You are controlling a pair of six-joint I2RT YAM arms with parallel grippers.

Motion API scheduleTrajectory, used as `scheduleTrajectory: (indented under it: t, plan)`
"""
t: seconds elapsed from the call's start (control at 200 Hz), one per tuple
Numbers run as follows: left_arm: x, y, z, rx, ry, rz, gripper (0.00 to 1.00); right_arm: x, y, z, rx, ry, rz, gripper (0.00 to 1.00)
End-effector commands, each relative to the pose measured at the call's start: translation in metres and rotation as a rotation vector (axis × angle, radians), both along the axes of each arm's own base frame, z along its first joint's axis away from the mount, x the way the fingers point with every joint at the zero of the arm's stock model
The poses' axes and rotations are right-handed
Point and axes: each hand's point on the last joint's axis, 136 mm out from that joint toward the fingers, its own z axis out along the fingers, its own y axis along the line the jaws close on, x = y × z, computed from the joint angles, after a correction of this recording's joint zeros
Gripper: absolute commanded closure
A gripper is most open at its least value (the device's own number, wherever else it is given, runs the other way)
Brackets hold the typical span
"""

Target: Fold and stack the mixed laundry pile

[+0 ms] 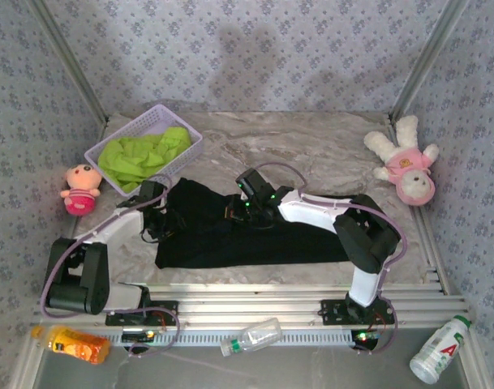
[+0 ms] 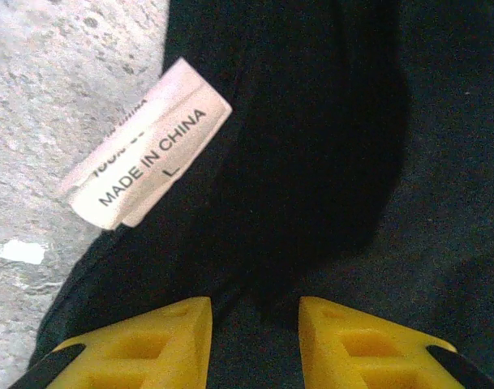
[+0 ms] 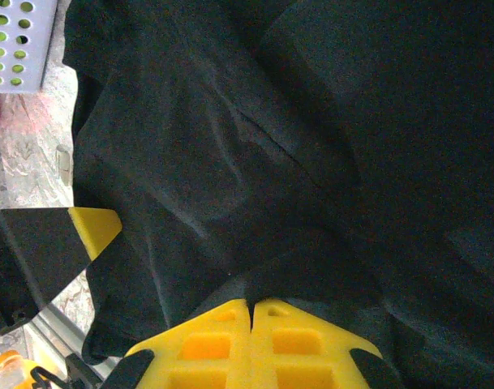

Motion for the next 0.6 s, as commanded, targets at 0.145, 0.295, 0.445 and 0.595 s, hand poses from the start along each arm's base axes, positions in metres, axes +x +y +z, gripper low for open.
scheduleTrajectory:
  t: [0.145, 0.295, 0.445, 0.595]
  plan:
    - [0.010, -0.011, -0.001, -0.013, -0.003, -0.001, 0.71, 0.004, 0.003, 0.003, 0.023, 0.015, -0.001, 0.99]
    - [0.018, -0.019, 0.009, -0.043, -0.012, 0.011, 0.78, 0.004, 0.000, 0.004, 0.017, 0.014, 0.000, 0.99]
    - [0.024, -0.019, 0.028, -0.044, -0.036, 0.018, 0.94, 0.003, 0.000, 0.004, 0.015, 0.016, 0.002, 0.99]
    - [0.025, -0.017, 0.037, -0.031, -0.050, 0.006, 1.00, 0.001, 0.000, 0.003, 0.012, 0.014, 0.003, 0.99]
